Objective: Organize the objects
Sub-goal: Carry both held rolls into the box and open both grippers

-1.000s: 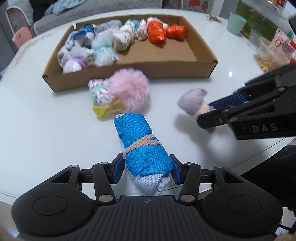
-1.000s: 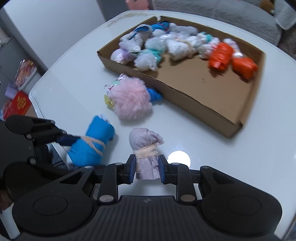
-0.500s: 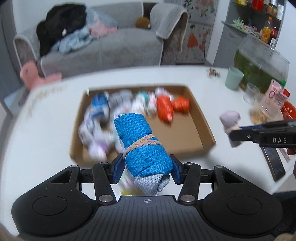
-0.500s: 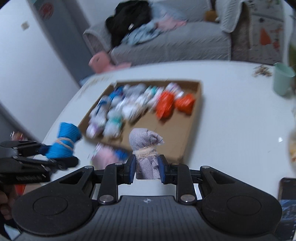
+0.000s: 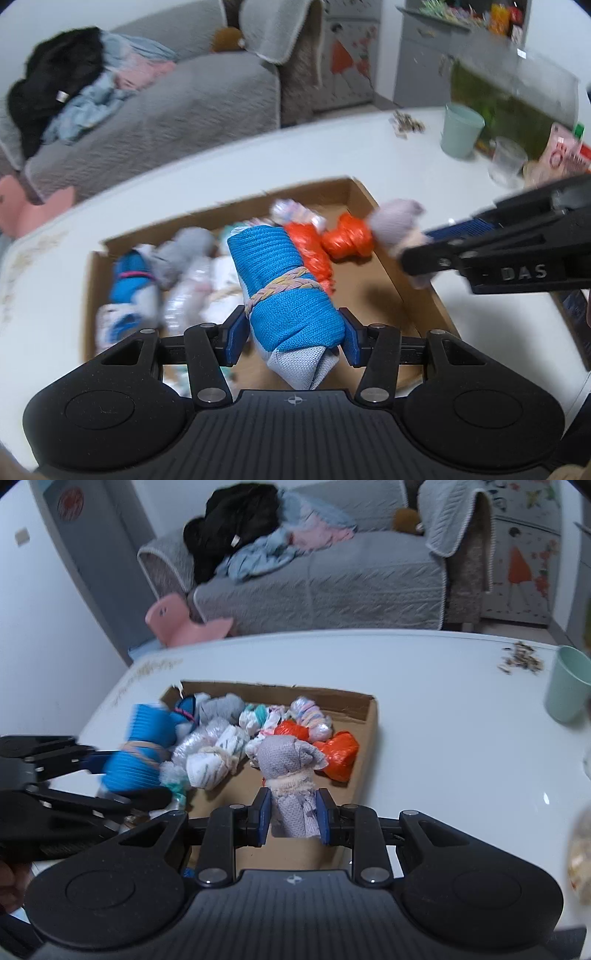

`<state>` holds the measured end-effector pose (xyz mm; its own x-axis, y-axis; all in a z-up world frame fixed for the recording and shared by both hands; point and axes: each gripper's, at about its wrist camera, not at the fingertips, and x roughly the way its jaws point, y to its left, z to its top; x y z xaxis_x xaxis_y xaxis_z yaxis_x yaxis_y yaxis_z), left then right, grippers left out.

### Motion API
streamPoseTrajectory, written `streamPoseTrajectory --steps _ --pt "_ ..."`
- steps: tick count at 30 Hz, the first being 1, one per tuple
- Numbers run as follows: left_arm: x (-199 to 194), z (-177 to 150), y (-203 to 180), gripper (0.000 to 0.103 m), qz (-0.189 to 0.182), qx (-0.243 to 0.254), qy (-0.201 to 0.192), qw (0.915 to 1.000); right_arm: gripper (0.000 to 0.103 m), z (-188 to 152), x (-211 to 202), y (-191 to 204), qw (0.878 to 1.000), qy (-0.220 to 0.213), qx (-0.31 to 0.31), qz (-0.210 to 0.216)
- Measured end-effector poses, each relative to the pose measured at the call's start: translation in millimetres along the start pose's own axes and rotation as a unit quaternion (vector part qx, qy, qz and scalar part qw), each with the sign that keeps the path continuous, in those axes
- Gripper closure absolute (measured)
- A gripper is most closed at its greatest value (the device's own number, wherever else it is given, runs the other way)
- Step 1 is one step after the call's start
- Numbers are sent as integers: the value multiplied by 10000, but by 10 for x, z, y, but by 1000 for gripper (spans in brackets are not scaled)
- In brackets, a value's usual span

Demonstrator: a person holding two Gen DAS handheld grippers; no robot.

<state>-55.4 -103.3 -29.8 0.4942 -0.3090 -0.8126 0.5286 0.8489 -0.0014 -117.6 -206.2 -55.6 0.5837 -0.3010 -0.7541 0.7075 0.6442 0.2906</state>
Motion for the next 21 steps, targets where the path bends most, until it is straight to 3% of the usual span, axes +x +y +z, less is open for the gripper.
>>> streamPoseTrajectory --steps 8,21 --pt "577 -4 39 46 -112 -136 352 9992 80 83 426 -31 9985 477 -205 -163" --pt "792 44 30 46 -229 -323 390 9985 80 93 658 -64 9955 794 -375 -344"
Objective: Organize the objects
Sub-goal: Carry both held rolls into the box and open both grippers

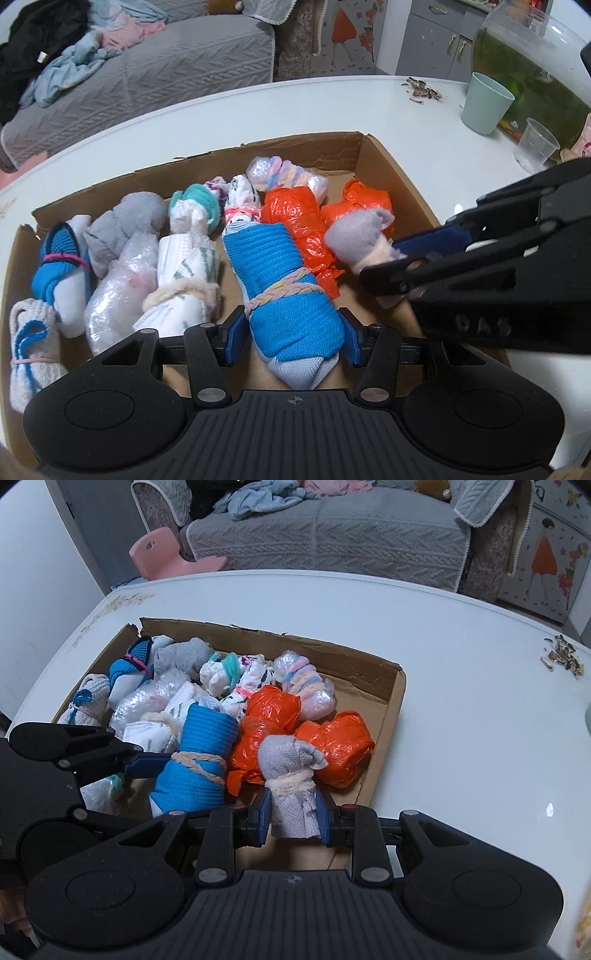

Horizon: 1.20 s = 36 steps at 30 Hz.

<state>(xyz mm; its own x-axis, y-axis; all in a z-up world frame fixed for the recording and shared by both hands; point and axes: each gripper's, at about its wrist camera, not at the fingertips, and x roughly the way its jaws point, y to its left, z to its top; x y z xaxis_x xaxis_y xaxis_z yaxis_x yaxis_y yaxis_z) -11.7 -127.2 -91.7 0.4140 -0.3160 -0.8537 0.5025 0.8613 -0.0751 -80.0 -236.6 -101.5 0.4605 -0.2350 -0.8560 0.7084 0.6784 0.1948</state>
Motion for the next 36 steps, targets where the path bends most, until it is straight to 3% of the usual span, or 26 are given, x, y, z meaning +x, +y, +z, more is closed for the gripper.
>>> streamPoseTrajectory --steps 8,13,17,27,36 --pt "17 23 -12 44 -166 -133 39 9998 77 37 9 -7 10000 -46 37 -13" --pt "-37 4 -14 32 -243 -132 44 9996 69 36 -63 -30 9998 -161 90 -61" --pt "-173 -13 -30 30 -227 -48 12 9997 65 38 -114 -20 9996 -251 88 -42" --pt "-906 -153 149 19 46 63 -176 9998 56 -45 -384 58 9983 -550 166 5" --pt "-1575 -681 484 15 488 -229 -72 9985 50 -371 -721 449 9965 -744 22 388"
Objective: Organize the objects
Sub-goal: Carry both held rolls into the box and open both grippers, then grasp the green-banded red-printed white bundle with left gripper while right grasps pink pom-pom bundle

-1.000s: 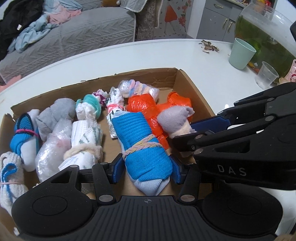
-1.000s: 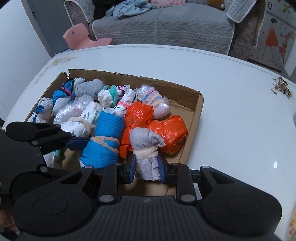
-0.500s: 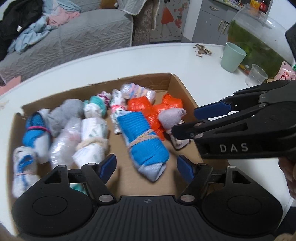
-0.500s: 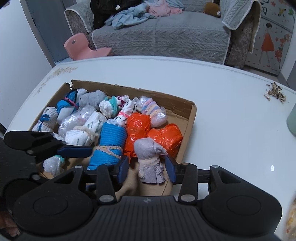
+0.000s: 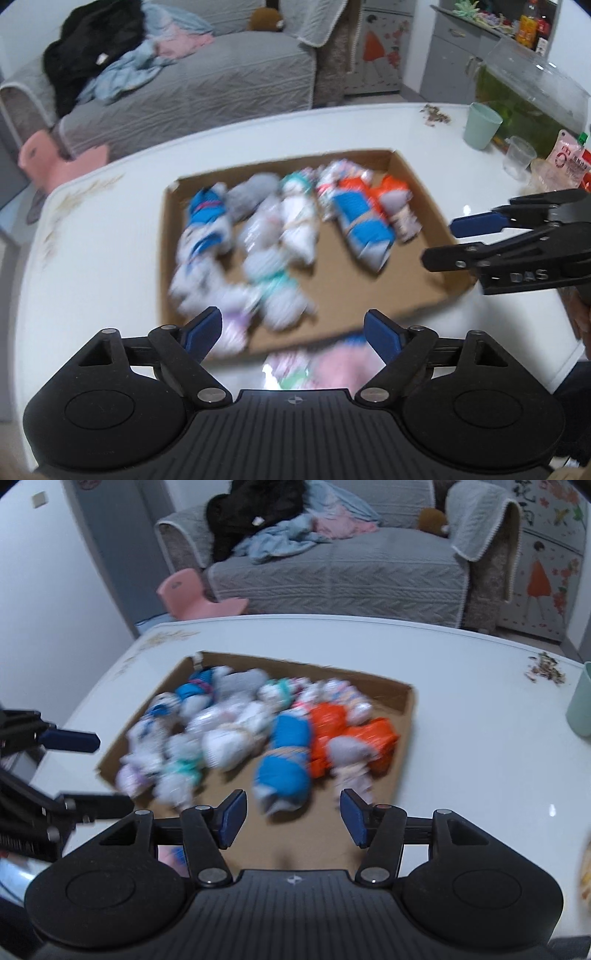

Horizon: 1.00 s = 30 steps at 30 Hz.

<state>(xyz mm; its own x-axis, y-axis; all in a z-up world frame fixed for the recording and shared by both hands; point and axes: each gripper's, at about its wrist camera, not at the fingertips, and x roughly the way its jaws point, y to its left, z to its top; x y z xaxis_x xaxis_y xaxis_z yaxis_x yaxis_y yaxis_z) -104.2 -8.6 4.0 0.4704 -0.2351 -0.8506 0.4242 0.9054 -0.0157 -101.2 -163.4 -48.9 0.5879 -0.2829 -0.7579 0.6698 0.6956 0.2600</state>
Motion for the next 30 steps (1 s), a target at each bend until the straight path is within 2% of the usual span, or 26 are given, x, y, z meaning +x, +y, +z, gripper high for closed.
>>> streamPoseTrajectory --steps 2,5,8,12,16,19,21,23,27,30 --pt "-46 -147 103 15 102 -132 111 9998 49 -114 -49 135 9998 15 47 179" --pt "-67 -329 281 15 64 -573 242 9980 49 -295 -50 436 9993 64 -195 325" --pt "-96 -458 440 15 119 -892 302 9955 48 -425 72 721 9975 193 -495 462" --pt "-118 -524 613 15 167 -1164 315 9926 47 -468 339 908 9962 362 -586 538" --pt "-88 -570 730 14 179 -1344 340 9902 48 -461 571 945 9967 539 -426 423" --pt "-24 -589 732 14 161 -1328 405 9902 55 -480 661 914 9965 705 -275 350" --pt "42 -592 683 14 176 -1256 442 9909 67 -531 646 874 9957 852 -211 286" --pt "120 -592 621 14 168 -1182 480 9917 70 -589 580 821 9945 992 -210 253" --pt "291 -621 452 14 123 -1076 570 9925 70 -724 350 711 9940 1042 -305 120" --pt "427 -619 319 13 150 -954 566 9937 65 -801 247 557 9948 1001 -198 29"
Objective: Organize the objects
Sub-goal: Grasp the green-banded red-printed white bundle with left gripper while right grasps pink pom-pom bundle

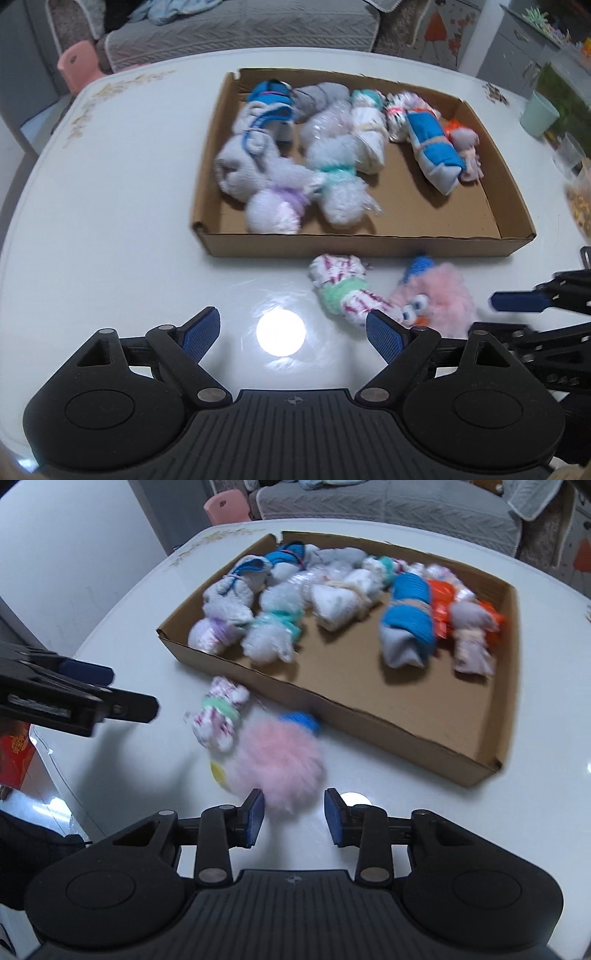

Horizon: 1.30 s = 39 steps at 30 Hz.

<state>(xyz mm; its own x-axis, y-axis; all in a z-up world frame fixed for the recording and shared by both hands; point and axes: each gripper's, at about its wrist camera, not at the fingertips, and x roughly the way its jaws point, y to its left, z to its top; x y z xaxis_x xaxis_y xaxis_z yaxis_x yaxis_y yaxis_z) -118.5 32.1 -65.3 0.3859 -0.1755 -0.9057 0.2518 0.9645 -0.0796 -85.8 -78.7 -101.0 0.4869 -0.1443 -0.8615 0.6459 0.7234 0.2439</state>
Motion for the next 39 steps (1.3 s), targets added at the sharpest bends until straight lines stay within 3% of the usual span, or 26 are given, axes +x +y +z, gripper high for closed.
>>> streamPoseTrajectory --steps 4,10,17,29,33,38,39 --pt "91 28 -86 13 87 -42 30 9999 59 -21 -68 -142 9994 -87 302 120" --pt "189 56 -137 7 108 -22 -43 9999 47 108 -115 -35 9987 -353 226 305" --pt "227 78 -251 7 5 3 -85 10000 40 163 -69 31 9988 -378 94 305" --pt "371 -15 -190 8 326 203 34 9993 39 197 31 86 9990 -328 82 282" --pt "383 -47 -178 11 497 379 13 9980 37 208 38 117 9990 -325 54 292" --pt "359 -73 -113 24 625 452 -13 9970 33 210 19 121 9990 -366 75 262" --pt "340 -79 -89 31 636 455 -17 9969 32 215 11 108 9988 -388 136 265"
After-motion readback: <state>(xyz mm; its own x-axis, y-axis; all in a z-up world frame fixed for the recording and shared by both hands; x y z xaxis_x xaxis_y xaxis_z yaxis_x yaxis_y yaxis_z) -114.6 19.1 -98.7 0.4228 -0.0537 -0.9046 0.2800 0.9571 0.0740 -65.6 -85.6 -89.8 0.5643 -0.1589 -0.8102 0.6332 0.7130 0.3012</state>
